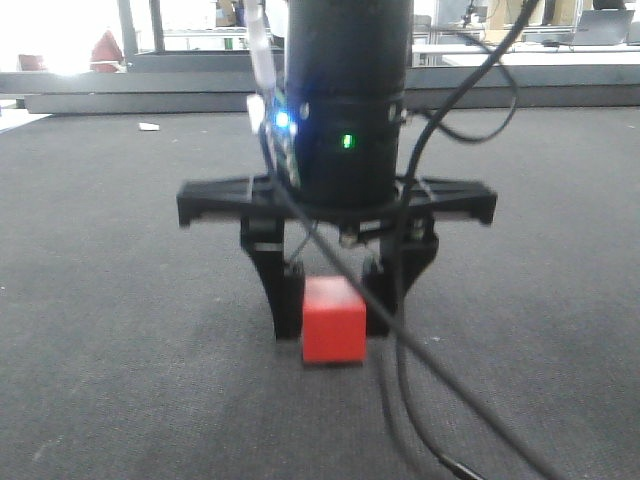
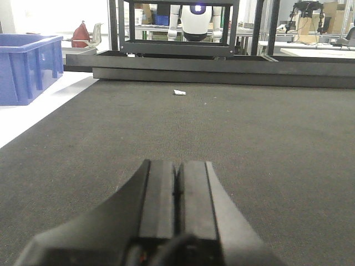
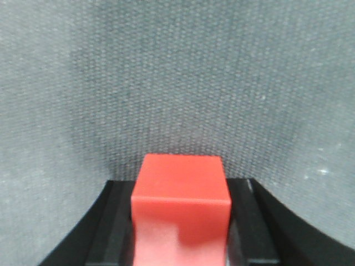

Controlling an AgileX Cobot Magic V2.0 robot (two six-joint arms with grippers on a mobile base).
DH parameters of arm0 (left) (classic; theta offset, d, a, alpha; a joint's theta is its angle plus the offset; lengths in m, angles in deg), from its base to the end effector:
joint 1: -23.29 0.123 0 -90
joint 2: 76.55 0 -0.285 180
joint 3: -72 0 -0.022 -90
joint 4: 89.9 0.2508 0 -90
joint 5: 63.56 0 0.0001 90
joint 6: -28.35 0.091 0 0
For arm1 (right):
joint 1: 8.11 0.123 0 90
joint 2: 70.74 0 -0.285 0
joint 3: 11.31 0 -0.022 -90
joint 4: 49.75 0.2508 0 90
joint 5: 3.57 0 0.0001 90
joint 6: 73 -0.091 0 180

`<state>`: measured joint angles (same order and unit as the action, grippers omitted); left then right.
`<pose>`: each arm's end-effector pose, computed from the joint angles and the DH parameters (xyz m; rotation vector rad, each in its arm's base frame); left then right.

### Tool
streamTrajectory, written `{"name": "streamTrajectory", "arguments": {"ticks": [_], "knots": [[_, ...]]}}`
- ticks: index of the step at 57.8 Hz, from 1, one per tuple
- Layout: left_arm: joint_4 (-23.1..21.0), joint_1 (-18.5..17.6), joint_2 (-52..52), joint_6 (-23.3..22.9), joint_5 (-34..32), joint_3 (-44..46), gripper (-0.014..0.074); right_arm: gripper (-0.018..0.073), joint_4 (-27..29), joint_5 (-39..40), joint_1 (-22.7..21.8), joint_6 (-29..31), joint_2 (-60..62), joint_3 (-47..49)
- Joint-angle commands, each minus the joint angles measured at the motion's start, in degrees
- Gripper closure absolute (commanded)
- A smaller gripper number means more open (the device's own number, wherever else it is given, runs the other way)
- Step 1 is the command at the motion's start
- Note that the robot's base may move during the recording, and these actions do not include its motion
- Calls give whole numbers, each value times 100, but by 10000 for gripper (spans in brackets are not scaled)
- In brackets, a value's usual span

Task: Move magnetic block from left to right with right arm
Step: 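Close the right gripper on the red cube, then lift the red cube with the right gripper toward the robot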

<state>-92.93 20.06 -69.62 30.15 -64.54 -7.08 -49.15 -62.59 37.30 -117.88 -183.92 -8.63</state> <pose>0.0563 -0.0031 0.2046 0.0252 1.4842 -0.0623 0.2601 0.2650 0.2283 -0.0071 3.0123 0.2059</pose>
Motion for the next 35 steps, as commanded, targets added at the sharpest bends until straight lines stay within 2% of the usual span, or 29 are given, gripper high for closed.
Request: {"name": "streamTrajectory", "arguments": {"ticks": [1, 10, 21, 28, 35], "knots": [[-27, -23, -45, -49, -511, -51, 713, 262, -227, 99, 5, 6, 647, 134], [-27, -23, -45, -49, -511, -51, 713, 262, -665, 475, -79, 106, 1306, -444], [-27, -23, -45, -49, -511, -51, 713, 262, -572, 1160, -599, 285, 2224, -1556], [-27, -23, -45, -49, -511, -51, 713, 262, -208, 1564, -1072, 1283, 2772, -2180], [-27, -23, -45, -49, -511, -51, 713, 262, 161, 1967, -1670, 2745, 3346, -2854]]}}
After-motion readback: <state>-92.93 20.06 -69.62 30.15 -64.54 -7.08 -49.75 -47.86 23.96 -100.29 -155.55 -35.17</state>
